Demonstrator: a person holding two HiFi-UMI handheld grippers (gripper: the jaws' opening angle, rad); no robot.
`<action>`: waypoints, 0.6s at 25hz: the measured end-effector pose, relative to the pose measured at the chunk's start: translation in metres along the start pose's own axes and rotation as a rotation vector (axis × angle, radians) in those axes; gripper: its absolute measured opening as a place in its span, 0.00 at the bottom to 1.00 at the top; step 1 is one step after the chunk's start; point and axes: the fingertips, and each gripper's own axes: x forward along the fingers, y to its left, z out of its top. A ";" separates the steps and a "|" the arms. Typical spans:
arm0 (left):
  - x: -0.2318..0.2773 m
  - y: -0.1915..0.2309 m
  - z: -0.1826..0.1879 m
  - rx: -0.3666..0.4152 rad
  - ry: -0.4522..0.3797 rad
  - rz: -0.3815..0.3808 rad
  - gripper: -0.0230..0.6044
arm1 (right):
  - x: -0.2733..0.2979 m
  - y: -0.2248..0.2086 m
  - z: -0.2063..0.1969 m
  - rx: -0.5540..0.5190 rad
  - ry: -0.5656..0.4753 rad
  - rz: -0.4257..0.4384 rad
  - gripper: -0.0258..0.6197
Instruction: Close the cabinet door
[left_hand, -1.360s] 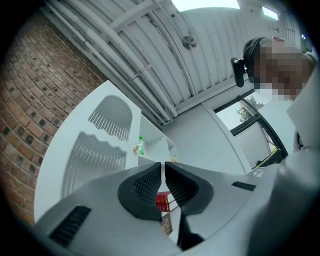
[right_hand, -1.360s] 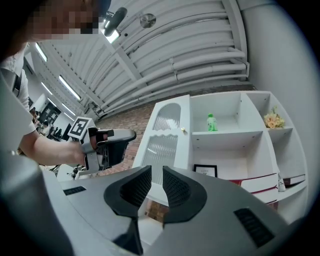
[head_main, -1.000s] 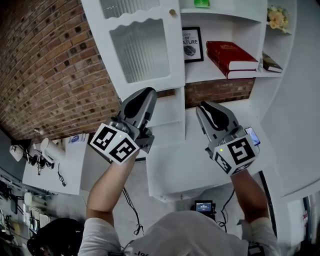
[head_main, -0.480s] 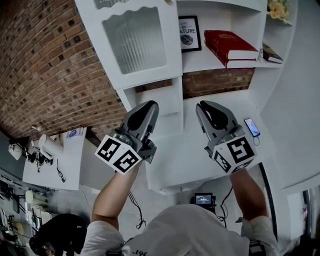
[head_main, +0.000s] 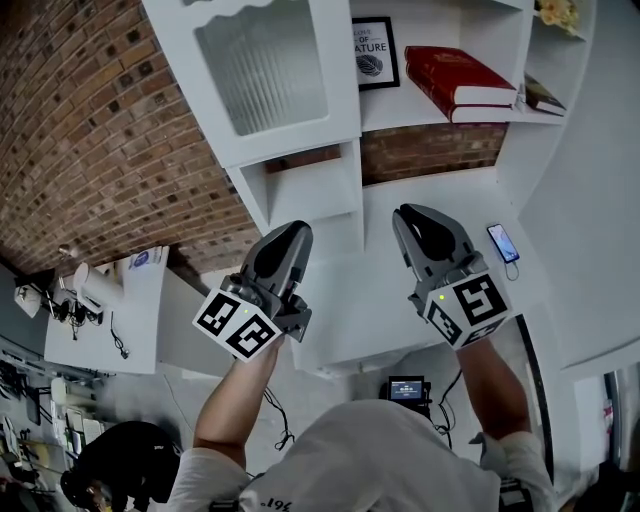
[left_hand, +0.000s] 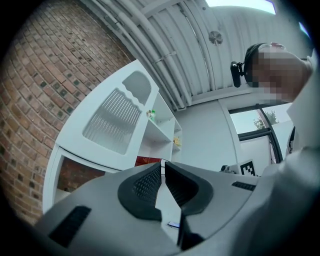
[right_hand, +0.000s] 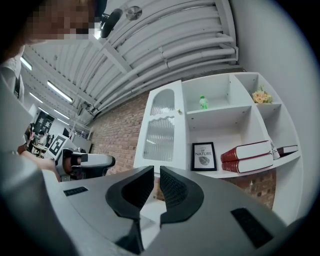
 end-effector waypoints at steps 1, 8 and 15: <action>-0.002 0.001 -0.003 -0.008 0.006 0.002 0.09 | -0.001 0.000 -0.002 0.004 0.004 0.000 0.13; -0.018 -0.004 -0.024 -0.037 0.031 0.013 0.09 | -0.009 0.004 -0.024 0.047 0.041 -0.004 0.13; -0.032 -0.014 -0.049 -0.050 0.068 0.003 0.09 | -0.017 0.010 -0.045 0.089 0.077 -0.008 0.12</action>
